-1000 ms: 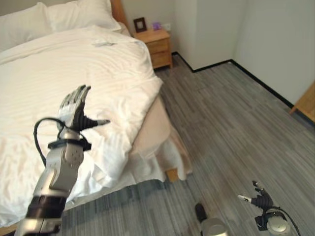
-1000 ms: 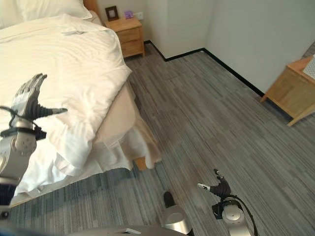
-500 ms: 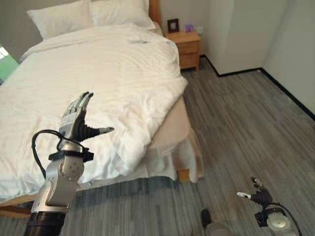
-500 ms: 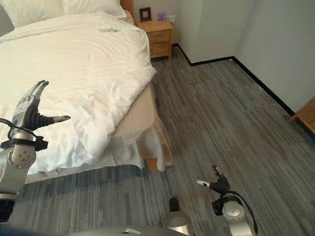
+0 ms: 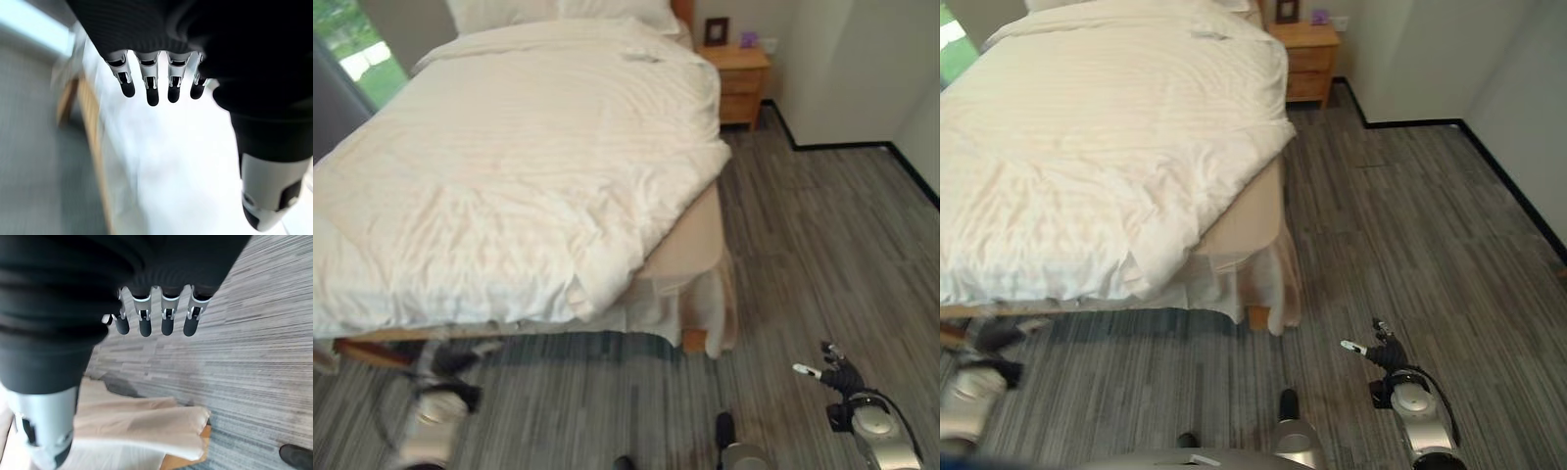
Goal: Making the bed.
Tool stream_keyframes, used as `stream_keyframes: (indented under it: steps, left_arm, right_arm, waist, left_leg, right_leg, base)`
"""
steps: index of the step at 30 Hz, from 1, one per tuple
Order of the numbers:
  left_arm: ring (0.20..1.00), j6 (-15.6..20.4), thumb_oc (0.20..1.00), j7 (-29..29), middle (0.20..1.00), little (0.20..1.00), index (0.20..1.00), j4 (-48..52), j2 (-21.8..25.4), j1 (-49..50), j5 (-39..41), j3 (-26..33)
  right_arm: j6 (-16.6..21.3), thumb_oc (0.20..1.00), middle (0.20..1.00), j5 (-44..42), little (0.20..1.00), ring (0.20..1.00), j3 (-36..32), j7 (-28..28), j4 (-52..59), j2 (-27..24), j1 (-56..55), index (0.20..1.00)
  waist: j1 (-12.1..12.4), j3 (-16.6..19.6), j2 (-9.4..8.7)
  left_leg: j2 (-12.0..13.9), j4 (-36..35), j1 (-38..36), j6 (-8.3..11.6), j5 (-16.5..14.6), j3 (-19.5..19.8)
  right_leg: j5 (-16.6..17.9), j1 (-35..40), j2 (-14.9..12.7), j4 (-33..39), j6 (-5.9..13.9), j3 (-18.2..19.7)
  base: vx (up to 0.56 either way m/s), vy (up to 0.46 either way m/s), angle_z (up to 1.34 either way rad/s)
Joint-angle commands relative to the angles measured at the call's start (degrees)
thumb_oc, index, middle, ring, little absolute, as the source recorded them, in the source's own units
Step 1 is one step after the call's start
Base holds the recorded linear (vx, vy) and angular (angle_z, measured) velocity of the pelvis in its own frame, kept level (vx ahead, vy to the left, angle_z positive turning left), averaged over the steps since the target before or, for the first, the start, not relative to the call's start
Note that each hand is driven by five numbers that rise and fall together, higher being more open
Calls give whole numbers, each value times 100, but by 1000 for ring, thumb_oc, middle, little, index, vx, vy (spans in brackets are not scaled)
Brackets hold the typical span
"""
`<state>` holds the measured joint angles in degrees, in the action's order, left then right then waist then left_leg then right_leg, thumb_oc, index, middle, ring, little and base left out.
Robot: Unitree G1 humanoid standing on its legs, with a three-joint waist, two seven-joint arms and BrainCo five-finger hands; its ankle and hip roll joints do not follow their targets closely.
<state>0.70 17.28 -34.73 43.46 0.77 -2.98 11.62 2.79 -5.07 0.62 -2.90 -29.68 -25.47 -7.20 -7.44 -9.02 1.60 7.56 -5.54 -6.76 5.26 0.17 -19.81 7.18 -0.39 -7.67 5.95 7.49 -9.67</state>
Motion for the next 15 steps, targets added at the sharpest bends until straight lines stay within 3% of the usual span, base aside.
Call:
stream_keyframes:
  steps: [1, 4, 5, 7, 9, 12, 15]
  left_arm:
    - [1000, 179, 1000, 532, 1000, 1000, 1000, -218, 1020, -791, -591, 324]
    - [1000, 212, 1000, 642, 1000, 1000, 1000, -142, 1354, -973, -592, 366]
    - [1000, 170, 1000, 666, 1000, 1000, 1000, -76, 1600, -1135, -640, 353]
    - [1000, 118, 1000, 690, 1000, 1000, 1000, -28, 1791, -1380, -739, 240]
    - [1000, 115, 1000, 672, 1000, 1000, 1000, 121, 1837, -1659, -849, 4]
    - [1000, 177, 1000, 623, 1000, 1000, 1000, 225, 1858, -1856, -976, -208]
    - [1000, 188, 1000, 552, 1000, 1000, 1000, 224, 1844, -1939, -996, -275]
  right_arm:
    - [315, 1000, 1000, -58, 1000, 1000, 66, -51, 223, -156, 135, 1000]
    - [349, 1000, 1000, -44, 1000, 1000, 82, -37, 190, -83, 7, 1000]
    - [340, 1000, 1000, -10, 1000, 1000, 117, 12, 211, -53, -89, 1000]
    - [337, 1000, 1000, 22, 1000, 1000, 154, 30, 153, -28, -111, 1000]
    - [341, 1000, 1000, -12, 1000, 1000, 172, 13, 79, 66, -72, 1000]
    - [378, 1000, 1000, -37, 1000, 1000, 229, 17, 25, 150, -79, 1000]
    - [411, 1000, 1000, -50, 1000, 1000, 284, 20, -23, 177, -81, 1000]
  waist:
    - [-289, 62, -216]
    - [-285, 49, -263]
    - [-313, 6, -322]
    - [-423, -124, -324]
    - [-471, -255, -241]
    - [-573, -259, -264]
    - [-683, -233, -340]
  left_leg:
    - [282, 85, 163, 384, 395, -168]
    - [224, 60, 99, 329, 327, -285]
    - [102, 54, 4, 254, 215, -309]
    - [97, 54, -60, 254, 213, -324]
    - [184, 54, -61, 231, 205, -373]
    - [105, 54, -176, 268, 36, -424]
    - [29, 54, -307, 309, -122, -430]
  right_leg:
    - [-415, 335, -501, -303, 431, -130]
    - [-409, 171, -704, -731, 540, -191]
    - [-167, -51, -931, -1234, 689, -201]
    - [384, -381, -1021, -1816, 751, -97]
    - [400, -794, -1112, -2242, 751, -231]
    - [40, -1045, -1000, -1817, 613, -813]
    - [131, -1133, -755, -1124, 531, -1281]
  base:
    - [95, 136, 0]
    - [39, 80, -7]
    - [79, 100, -17]
    - [29, 72, -10]
    - [60, 90, -9]
    - [218, 48, -20]
    - [232, -21, -22]
